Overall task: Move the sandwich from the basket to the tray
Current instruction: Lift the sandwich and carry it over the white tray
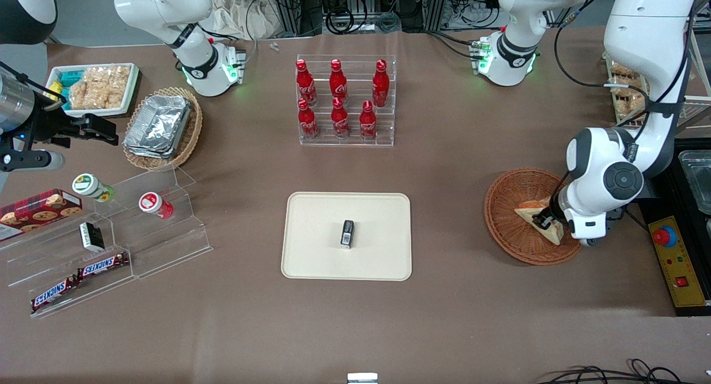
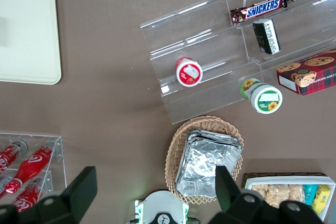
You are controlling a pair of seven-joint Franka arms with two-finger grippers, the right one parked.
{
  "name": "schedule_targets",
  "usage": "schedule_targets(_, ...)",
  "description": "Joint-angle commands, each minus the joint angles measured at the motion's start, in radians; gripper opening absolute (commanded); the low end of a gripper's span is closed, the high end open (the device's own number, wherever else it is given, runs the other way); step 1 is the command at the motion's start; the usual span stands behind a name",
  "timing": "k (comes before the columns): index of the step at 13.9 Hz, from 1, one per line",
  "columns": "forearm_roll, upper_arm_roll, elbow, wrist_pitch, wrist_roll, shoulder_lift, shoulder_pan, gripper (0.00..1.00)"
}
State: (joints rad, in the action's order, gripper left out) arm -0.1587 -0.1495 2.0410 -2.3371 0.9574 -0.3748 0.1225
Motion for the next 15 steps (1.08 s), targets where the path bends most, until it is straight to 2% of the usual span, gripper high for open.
schedule_targets(1,-0.027,-0.005,-0.054,0.089,0.029,0.043,-0.003,0.00)
schedule_targets(3,-0.024,-0.015,-0.155,0.247,0.024,0.063,-0.007,0.00)
schedule_targets(5,-0.009,-0.063,-0.291,0.431,-0.014,0.076,-0.006,0.00)
schedule_targets(8,0.053,-0.143,-0.548,0.687,-0.037,0.067,-0.004,0.00)
schedule_targets(10,0.073,-0.220,-0.642,0.731,-0.042,0.062,-0.009,0.00)
schedule_targets(12,0.070,-0.348,-0.663,0.717,-0.135,0.044,-0.009,0.00)
schedule_targets(14,0.064,-0.453,-0.676,0.647,-0.186,-0.008,-0.024,0.00)
schedule_targets(15,0.062,-0.461,-0.673,0.594,-0.195,-0.036,-0.059,0.00)
